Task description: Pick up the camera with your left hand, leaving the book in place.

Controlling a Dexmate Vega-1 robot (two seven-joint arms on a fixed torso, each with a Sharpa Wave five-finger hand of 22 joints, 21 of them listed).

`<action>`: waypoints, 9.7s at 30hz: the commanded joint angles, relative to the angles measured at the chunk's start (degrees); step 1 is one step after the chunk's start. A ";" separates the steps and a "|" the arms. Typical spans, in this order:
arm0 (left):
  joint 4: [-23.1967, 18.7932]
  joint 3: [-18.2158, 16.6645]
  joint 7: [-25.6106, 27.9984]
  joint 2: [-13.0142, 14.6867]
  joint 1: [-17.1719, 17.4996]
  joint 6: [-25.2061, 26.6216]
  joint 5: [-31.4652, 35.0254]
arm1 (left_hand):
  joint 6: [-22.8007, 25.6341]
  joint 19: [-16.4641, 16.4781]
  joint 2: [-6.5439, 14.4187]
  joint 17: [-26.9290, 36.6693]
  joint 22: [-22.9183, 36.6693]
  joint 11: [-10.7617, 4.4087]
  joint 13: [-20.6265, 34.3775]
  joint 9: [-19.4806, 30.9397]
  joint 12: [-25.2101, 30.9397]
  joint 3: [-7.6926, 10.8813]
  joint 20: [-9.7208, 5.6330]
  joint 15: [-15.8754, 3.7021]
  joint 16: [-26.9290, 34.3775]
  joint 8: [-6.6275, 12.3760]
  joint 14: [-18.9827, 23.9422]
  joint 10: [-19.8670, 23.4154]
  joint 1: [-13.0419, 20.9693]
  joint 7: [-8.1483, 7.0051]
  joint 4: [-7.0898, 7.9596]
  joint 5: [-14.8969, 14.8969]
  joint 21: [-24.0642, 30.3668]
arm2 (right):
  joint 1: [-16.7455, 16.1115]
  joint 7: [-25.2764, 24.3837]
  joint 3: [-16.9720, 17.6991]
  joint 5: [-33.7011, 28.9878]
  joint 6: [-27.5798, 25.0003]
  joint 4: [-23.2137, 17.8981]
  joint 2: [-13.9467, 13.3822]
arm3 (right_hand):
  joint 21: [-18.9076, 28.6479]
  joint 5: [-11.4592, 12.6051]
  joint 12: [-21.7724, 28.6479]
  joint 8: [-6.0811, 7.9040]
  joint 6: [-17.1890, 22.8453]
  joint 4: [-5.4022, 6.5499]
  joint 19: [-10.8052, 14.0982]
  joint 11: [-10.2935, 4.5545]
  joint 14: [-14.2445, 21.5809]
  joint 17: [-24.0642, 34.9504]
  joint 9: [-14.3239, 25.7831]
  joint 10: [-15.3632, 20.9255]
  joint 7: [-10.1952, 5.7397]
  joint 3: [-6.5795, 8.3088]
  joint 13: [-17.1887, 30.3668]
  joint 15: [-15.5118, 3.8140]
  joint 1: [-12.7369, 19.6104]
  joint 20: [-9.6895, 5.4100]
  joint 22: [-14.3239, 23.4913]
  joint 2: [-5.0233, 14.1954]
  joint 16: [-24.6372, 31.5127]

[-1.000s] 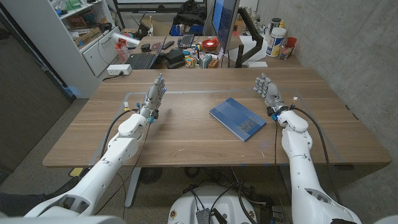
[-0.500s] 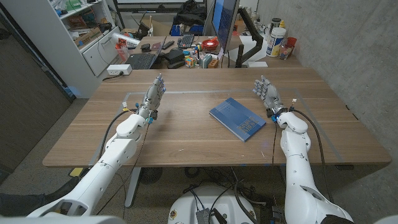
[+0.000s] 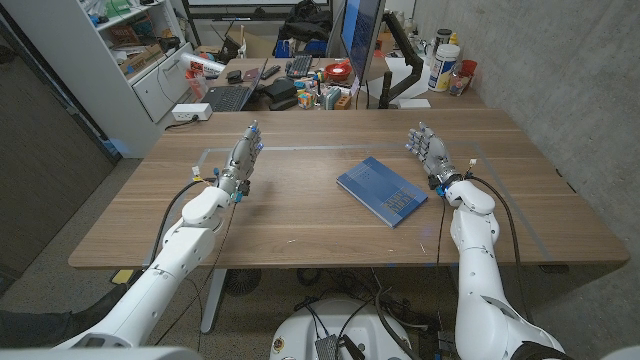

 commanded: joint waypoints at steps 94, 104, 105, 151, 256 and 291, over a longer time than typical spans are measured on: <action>-19.21 -14.42 1.87 10.02 18.05 0.24 13.31 | 2.28 -4.74 0.27 0.03 0.15 -0.35 0.26 0.18 0.62 -0.82 -2.14 -0.16 0.52 0.53 -2.24 -1.09 4.38 -0.76 -2.48 1.59 0.39 | 2.61 -0.13 -1.29 -3.81 0.37 3.10 -0.86 | -2.40 0.28 -0.28 0.16 0.32 -0.52 1.64 0.11 0.49 0.30 0.35 0.73 -0.25 -0.36 0.28 0.36 0.10 -1.62 0.21 0.48 0.07; -21.97 -16.66 1.44 10.45 20.14 2.45 14.65 | 2.29 -4.81 0.29 0.04 0.15 -0.31 0.27 0.19 0.53 -0.84 -2.02 -0.14 0.46 0.49 -2.21 -1.10 4.85 -0.81 -2.73 1.71 0.35 | 2.62 -0.20 -0.97 -3.63 0.60 3.46 -0.99 | -2.63 0.28 -0.33 0.15 0.31 -0.56 1.74 0.20 0.57 0.30 0.35 0.68 -0.35 -0.41 0.28 0.37 0.09 -1.62 0.22 0.50 0.09; -22.21 -16.86 1.42 10.40 20.33 2.54 14.79 | 2.29 -4.82 0.29 0.04 0.15 -0.31 0.27 0.19 0.53 -0.85 -1.99 -0.17 0.46 0.48 -2.20 -1.10 4.90 -0.77 -2.75 1.72 0.34 | 2.62 -0.17 -0.94 -3.58 0.62 3.53 -0.96 | -2.65 0.28 -0.33 0.15 0.32 -0.57 1.77 0.20 0.55 0.30 0.35 0.69 -0.31 -0.41 0.28 0.32 0.09 -1.61 0.22 0.50 0.09; -37.90 -26.04 8.51 2.01 34.85 7.85 37.49 | 2.65 -4.94 0.51 0.03 0.15 -0.31 0.31 0.22 0.73 -0.77 -1.42 -0.03 0.45 0.49 -1.67 0.10 7.55 -1.00 -4.15 2.16 0.25 | 4.59 2.01 -0.50 -3.70 1.78 7.54 -1.98 | -3.60 0.30 -0.38 0.15 0.37 -0.69 2.10 0.22 0.61 0.30 0.36 0.77 -0.39 -0.61 0.29 0.42 0.00 -1.51 0.25 0.65 0.06; -50.45 -24.64 5.90 1.77 42.34 30.14 86.19 | 22.24 17.10 -2.19 0.44 0.31 -4.46 1.00 0.38 3.09 -3.39 13.74 -0.63 2.35 2.72 17.34 19.37 20.36 -7.93 -10.90 5.01 4.20 | 6.64 1.45 -1.15 -5.24 2.69 10.34 -2.04 | -5.71 0.35 -0.41 0.12 0.35 -0.94 2.85 0.30 0.75 0.29 0.37 1.07 -0.77 -1.17 0.29 0.47 -0.32 -1.29 0.33 0.85 0.02; -49.67 -21.91 0.97 3.45 41.39 35.33 91.92 | 23.06 18.67 -2.01 0.51 0.38 -4.70 1.07 0.40 2.98 -3.87 13.90 -1.11 2.26 2.32 18.58 20.57 20.63 -7.92 -10.78 5.10 4.17 | 7.37 1.08 -0.96 -5.83 2.99 11.52 -1.84 | -6.30 0.37 -0.45 0.11 0.33 -1.03 3.11 0.30 0.77 0.28 0.37 1.06 -0.79 -1.30 0.30 0.47 -0.38 -1.20 0.36 0.95 0.00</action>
